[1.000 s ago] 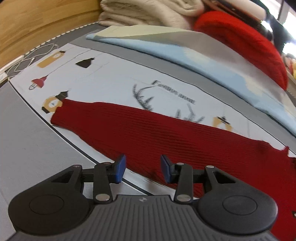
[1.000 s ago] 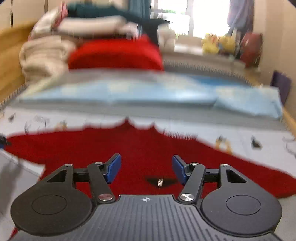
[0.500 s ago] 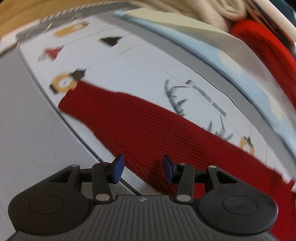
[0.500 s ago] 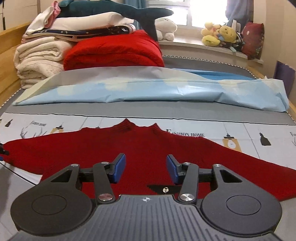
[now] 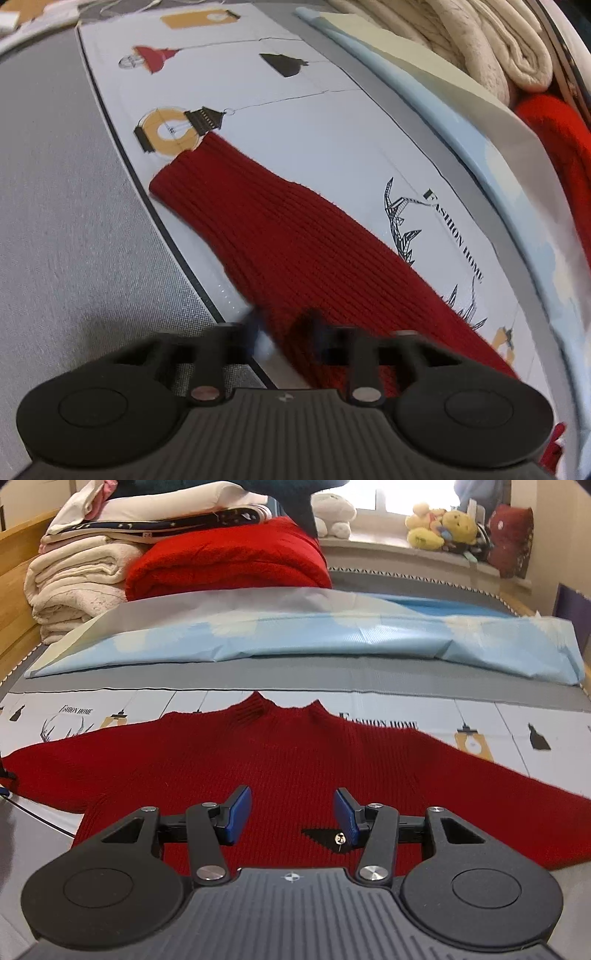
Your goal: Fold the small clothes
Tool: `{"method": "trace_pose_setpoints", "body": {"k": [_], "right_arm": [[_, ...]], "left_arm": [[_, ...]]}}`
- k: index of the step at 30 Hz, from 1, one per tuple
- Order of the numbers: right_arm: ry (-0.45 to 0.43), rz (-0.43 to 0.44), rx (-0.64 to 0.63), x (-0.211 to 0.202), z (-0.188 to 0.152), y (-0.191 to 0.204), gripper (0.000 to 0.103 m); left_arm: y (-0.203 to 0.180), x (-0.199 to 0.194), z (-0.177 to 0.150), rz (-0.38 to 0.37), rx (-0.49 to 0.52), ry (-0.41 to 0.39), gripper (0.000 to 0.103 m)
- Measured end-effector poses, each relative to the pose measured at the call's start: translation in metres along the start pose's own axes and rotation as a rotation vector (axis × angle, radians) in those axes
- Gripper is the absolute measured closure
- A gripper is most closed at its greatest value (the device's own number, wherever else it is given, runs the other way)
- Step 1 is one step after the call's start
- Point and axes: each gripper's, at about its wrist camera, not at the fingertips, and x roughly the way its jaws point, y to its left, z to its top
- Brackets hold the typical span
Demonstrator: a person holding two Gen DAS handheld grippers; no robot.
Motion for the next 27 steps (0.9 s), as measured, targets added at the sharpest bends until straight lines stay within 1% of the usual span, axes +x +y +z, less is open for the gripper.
{"method": "trace_pose_setpoints", "body": {"k": [2,3,5,6,7,8,9,10,12,14,15,16,17,18,19,20,21,24,25,27], "right_arm": [[0.012,0.003,0.026,0.001,0.0,-0.005,0.051],[0.016,0.005,0.041,0.002,0.0,-0.007,0.051],[0.017,0.006,0.082,0.001,0.0,-0.014,0.052],[0.014,0.004,0.107,0.001,0.0,-0.018,0.056],[0.012,0.006,0.139,0.001,0.0,-0.023,0.064],[0.013,0.011,0.163,0.001,0.0,-0.027,0.069],[0.014,0.015,0.188,0.001,0.0,-0.031,0.076],[0.014,0.016,0.209,0.001,0.0,-0.034,0.077],[0.016,0.015,0.244,0.001,0.0,-0.04,0.077],[0.023,0.007,0.261,0.003,0.0,-0.044,0.076],[0.026,-0.002,0.275,0.004,-0.001,-0.047,0.075],[0.034,-0.009,0.292,0.006,-0.002,-0.049,0.071],[0.049,-0.011,0.311,0.008,-0.004,-0.052,0.07],[0.064,-0.006,0.335,0.011,-0.005,-0.056,0.069],[0.075,0.0,0.36,0.013,-0.007,-0.059,0.069],[0.086,0.005,0.391,0.015,-0.008,-0.063,0.069],[0.097,0.011,0.42,0.016,-0.01,-0.066,0.069],[0.12,0.037,0.494,0.019,-0.013,-0.074,0.068],[0.128,0.04,0.513,0.02,-0.015,-0.075,0.067],[0.142,0.046,0.554,0.023,-0.017,-0.079,0.066]], "left_arm": [[-0.009,-0.01,-0.002,0.029,0.02,-0.041,0.093],[-0.021,-0.019,-0.004,0.048,0.068,-0.08,0.093],[-0.056,-0.043,-0.014,0.063,0.212,-0.181,0.094],[-0.076,-0.058,-0.023,0.042,0.29,-0.24,0.094],[-0.094,-0.072,-0.032,0.002,0.344,-0.282,0.094],[-0.112,-0.087,-0.043,-0.056,0.388,-0.312,0.095],[-0.131,-0.102,-0.057,-0.131,0.428,-0.331,0.095],[-0.148,-0.116,-0.073,-0.205,0.467,-0.336,0.095],[-0.181,-0.141,-0.114,-0.371,0.551,-0.312,0.095],[-0.21,-0.16,-0.161,-0.535,0.656,-0.248,0.095],[-0.224,-0.166,-0.185,-0.622,0.712,-0.191,0.093],[-0.235,-0.17,-0.203,-0.696,0.749,-0.123,0.092],[-0.242,-0.172,-0.216,-0.747,0.764,-0.062,0.09],[-0.247,-0.174,-0.226,-0.782,0.771,0.0,0.082],[-0.249,-0.177,-0.229,-0.792,0.767,0.036,0.079],[-0.249,-0.181,-0.228,-0.779,0.756,0.049,0.079],[-0.249,-0.184,-0.225,-0.739,0.754,0.05,0.079],[-0.244,-0.192,-0.208,-0.552,0.752,0.03,0.079],[-0.238,-0.193,-0.201,-0.509,0.732,0.016,0.079],[-0.223,-0.194,-0.19,-0.47,0.68,-0.017,0.079]]}}
